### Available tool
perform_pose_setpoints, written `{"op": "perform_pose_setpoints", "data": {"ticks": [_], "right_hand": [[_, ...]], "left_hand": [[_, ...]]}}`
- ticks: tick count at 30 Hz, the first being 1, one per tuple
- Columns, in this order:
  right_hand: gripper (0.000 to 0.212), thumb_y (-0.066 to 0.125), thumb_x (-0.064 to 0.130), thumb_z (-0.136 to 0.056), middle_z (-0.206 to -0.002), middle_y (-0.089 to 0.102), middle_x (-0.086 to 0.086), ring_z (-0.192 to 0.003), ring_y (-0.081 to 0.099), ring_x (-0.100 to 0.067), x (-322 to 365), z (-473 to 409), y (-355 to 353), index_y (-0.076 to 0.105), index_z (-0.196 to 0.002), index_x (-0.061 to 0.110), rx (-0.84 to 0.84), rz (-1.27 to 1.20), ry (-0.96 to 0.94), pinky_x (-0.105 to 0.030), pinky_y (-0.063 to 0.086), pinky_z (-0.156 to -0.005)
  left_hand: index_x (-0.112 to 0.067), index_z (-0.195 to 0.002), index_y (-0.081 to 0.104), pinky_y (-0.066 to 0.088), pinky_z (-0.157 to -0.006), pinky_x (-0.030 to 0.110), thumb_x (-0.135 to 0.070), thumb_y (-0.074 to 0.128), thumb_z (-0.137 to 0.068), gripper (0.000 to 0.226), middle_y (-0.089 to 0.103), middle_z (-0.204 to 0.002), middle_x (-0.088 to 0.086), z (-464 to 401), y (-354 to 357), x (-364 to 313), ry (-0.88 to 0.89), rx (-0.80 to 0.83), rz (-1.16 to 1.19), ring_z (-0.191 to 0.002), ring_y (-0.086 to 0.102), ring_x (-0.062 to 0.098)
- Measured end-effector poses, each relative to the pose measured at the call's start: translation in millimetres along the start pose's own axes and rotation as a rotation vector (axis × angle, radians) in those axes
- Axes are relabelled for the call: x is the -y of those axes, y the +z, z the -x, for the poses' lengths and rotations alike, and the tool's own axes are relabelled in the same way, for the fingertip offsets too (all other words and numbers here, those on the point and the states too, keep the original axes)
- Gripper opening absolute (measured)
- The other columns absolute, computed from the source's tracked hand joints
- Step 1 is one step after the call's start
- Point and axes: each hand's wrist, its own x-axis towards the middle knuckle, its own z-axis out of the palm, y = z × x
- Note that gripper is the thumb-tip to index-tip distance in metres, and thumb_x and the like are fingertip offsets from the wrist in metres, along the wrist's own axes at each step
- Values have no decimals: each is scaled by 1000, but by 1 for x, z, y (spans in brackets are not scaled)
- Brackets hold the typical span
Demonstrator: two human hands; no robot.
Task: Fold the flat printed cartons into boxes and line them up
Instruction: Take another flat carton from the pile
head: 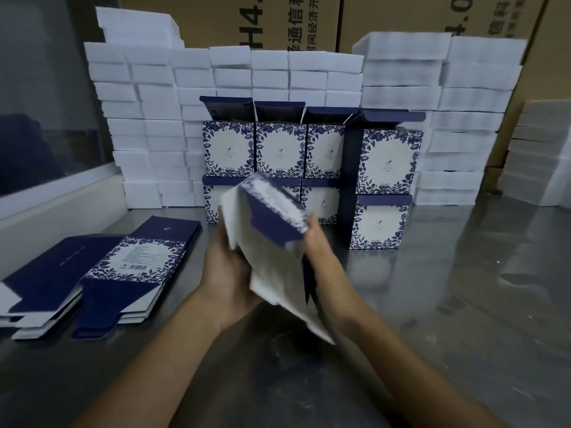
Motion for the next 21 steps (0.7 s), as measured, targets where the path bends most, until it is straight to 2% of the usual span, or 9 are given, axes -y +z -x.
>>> {"op": "perform_pose_setpoints", "data": {"ticks": [4,6,9,12,14,16,17,19,21], "right_hand": [[108,65,93,-57,-158,36,20,-148,33,-13,9,2,-7,33,-151,50,28,-349,122,-53,21,-123],[118,72,89,-52,-155,39,22,-146,37,-15,8,1,-14,21,-153,55,88,-343,139,-55,27,-120],[129,84,73,-52,-160,34,17,-146,36,-14,4,-1,-16,5,-153,57,137,-173,100,-50,37,-116],[105,84,56,-71,-155,38,23,-142,38,-2,-2,-4,-15,20,-153,54,100,-33,20,-28,47,-107],[70,73,49,-85,-147,55,9,-134,49,-4,-3,-6,-16,45,-148,38,43,-17,-13,-28,46,-108],[41,58,54,-84,-124,70,-2,-113,65,-7,2,-6,-17,71,-116,32,-73,-34,-7,-28,54,-96],[40,53,58,-84,-113,75,-3,-103,70,-10,5,-5,-18,76,-102,31,-109,-59,1,-34,59,-88],[44,45,58,-87,-97,78,-1,-86,74,-14,9,-5,-20,79,-90,29,-145,-104,-19,-40,63,-71],[38,47,47,-96,-90,77,0,-76,74,-15,12,-4,-20,73,-92,21,-216,-106,-99,-33,61,-57]], "left_hand": [[-20,-117,73,53,-94,47,-73,65,-71,70,70,-117,11,-3,-8,-3,13,3,-51,-109,66,31],[-18,-119,71,43,-106,51,-70,75,-63,76,67,-124,15,-2,-8,-1,23,35,-109,-116,62,33],[-13,-119,70,44,-101,52,-73,78,-57,86,66,-121,21,0,-8,1,61,51,-124,-114,62,39],[-23,-124,66,54,-88,46,-65,81,-59,79,69,-120,13,0,-6,1,106,21,-191,-109,67,33],[-26,-112,71,58,-68,34,-52,81,-64,55,76,-98,4,-1,-8,-1,160,-77,-226,-89,74,24],[-15,-119,65,58,-70,36,-52,72,-74,59,74,-82,-2,-6,-14,-1,162,-193,-192,-79,72,20],[-15,-123,61,58,-76,40,-53,64,-82,56,73,-85,-4,-9,-18,-1,184,-241,-199,-82,71,18],[-23,-123,59,57,-83,42,-52,53,-93,42,73,-89,-12,-11,-22,-1,251,-329,-255,-83,71,10],[-29,-107,60,57,-80,41,-52,49,-96,28,71,-72,-23,-13,-22,0,296,-366,-283,-71,71,2]]}}
